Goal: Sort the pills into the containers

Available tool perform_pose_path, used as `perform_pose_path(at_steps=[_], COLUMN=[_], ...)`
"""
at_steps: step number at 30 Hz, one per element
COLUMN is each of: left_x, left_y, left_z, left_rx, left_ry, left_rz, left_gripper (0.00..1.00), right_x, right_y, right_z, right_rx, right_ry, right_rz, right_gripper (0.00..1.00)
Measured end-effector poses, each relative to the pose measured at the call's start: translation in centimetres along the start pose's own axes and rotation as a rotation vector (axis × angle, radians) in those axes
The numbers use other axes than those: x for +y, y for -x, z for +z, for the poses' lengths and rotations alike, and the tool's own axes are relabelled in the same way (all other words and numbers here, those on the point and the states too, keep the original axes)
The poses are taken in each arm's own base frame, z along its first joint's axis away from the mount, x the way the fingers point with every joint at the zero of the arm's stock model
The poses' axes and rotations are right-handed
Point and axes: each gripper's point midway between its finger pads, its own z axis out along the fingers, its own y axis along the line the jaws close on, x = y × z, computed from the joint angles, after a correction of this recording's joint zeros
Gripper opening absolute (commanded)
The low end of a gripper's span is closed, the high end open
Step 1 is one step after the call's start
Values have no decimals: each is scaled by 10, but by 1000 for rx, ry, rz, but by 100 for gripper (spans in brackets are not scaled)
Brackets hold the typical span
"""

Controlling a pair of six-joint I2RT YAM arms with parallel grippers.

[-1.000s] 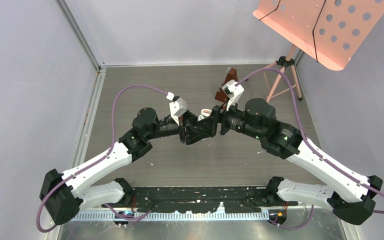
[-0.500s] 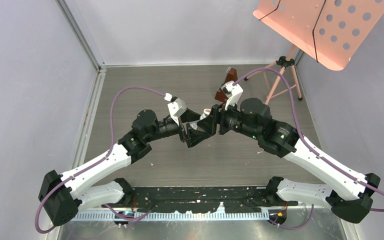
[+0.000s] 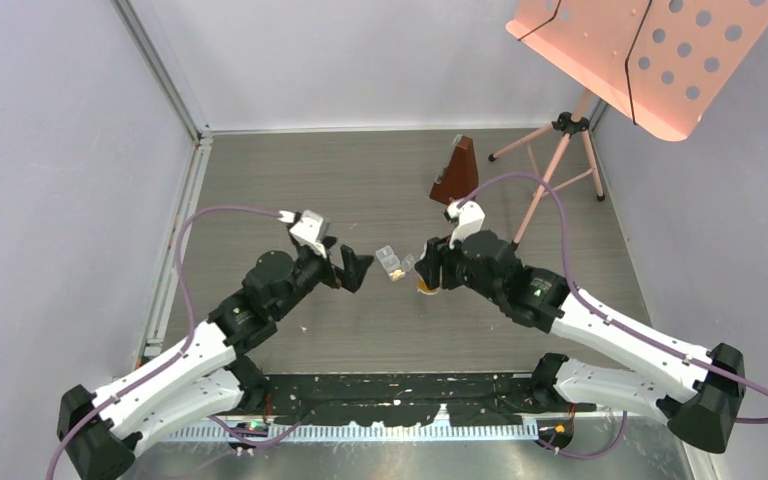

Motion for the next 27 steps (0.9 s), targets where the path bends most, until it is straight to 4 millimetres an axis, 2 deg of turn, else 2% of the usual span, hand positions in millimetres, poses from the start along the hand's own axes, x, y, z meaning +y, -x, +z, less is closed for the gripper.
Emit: perform_pose_path(at_steps=[3,5,8,10,15,20,27], left_x=[36,52,69,76,78,71,61], left_y=[11,23,31,28,8,-13,-11], left_z=[-16,-26,-40,-44,-44,-37,-30], left_rx=[19,9,4,21,105,213,253], left_ry=[214,316,406,430,419,386,338], left_rz=[-45,-54,-63,-71,-93,-111,-127], left_gripper=[99,99,99,99,99,99,99], right_x=[-18,-27,-26,-22,-17,-14,-7], right_y=[-34,-51,-55,-54,-61,-80,-98], right_z=[12,18,27,33,48,68,80], right_rx=[18,30,4,-27,-68,-43,-31], right_ry=[-32,-45,-30,-10,21,23,44], right_rz=[-45,-77,-104,-119,-156,-210,-234], right_gripper=[31,31,31,31,32,33,34])
